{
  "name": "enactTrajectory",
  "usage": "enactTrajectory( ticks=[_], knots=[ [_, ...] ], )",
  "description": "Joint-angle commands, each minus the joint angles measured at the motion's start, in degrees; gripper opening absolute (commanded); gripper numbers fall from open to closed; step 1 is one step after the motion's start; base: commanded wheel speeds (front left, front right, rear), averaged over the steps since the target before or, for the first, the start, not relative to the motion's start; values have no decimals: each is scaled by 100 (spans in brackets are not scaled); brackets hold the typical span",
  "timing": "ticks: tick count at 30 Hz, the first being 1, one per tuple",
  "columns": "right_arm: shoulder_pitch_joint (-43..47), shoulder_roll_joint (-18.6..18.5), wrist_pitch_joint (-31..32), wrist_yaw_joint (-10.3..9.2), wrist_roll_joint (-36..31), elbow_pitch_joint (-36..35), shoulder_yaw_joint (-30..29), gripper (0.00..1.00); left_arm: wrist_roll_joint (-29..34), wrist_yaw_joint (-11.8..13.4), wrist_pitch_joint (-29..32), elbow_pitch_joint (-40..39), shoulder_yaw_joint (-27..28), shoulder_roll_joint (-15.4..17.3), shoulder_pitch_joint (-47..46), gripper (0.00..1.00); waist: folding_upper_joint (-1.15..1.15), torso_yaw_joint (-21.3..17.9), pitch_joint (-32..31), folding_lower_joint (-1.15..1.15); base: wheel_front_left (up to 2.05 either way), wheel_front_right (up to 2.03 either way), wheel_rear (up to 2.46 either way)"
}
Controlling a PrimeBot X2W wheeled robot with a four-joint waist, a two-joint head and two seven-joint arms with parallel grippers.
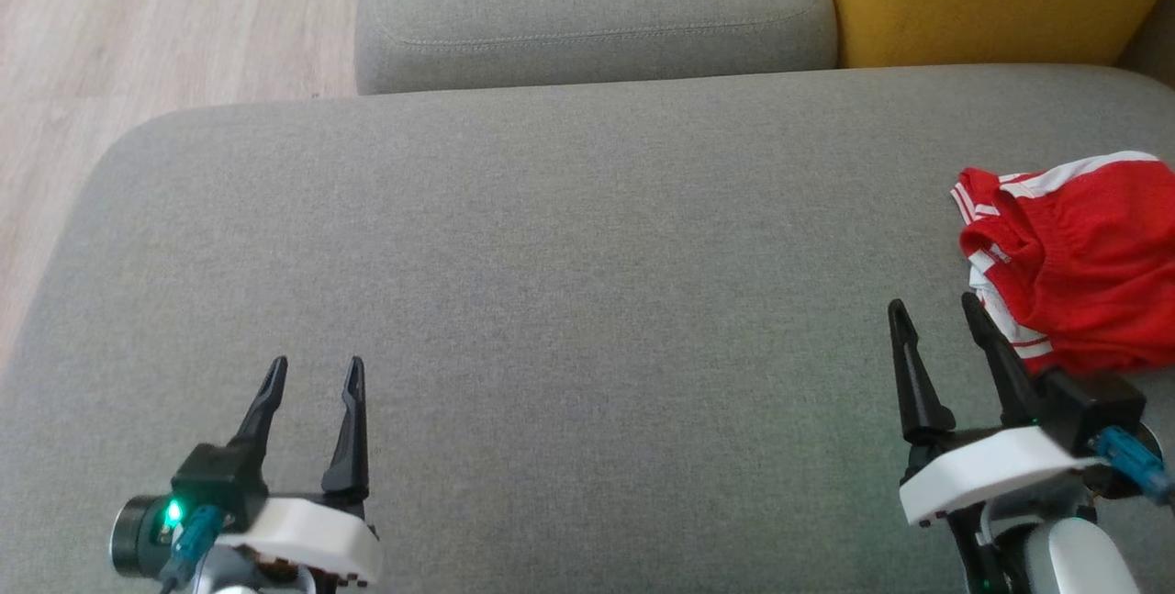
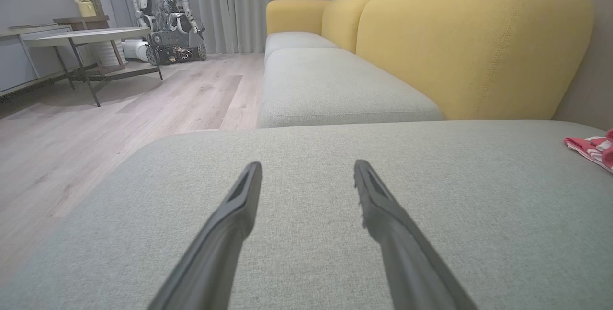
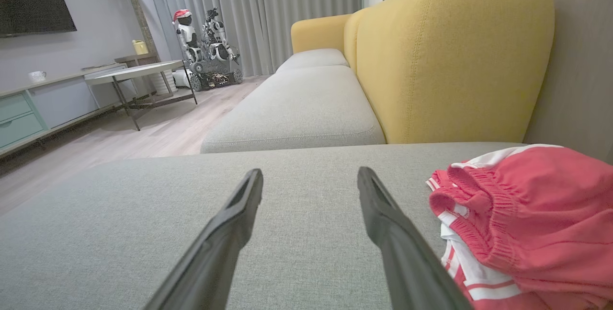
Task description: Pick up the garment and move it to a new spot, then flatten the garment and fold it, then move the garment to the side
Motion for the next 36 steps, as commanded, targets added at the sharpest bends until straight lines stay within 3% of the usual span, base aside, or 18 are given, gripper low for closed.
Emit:
enactTrajectory(
  ticks=[1,35,36],
  knots=[
    [-106,-15,5,-5,42,-246,95,100,38,46,13,-224,173,104,-161,100,0,9,-2,0,0,0,0],
    [-88,-15,109,-5,-80,-375,56,100,-2,201,52,-279,61,212,-195,100,0,109,84,0,0,0,0],
    [9,1,114,0,-36,-155,-48,0,-2,177,59,-71,-151,102,71,0,0,109,84,0,0,0,0]
  ],
)
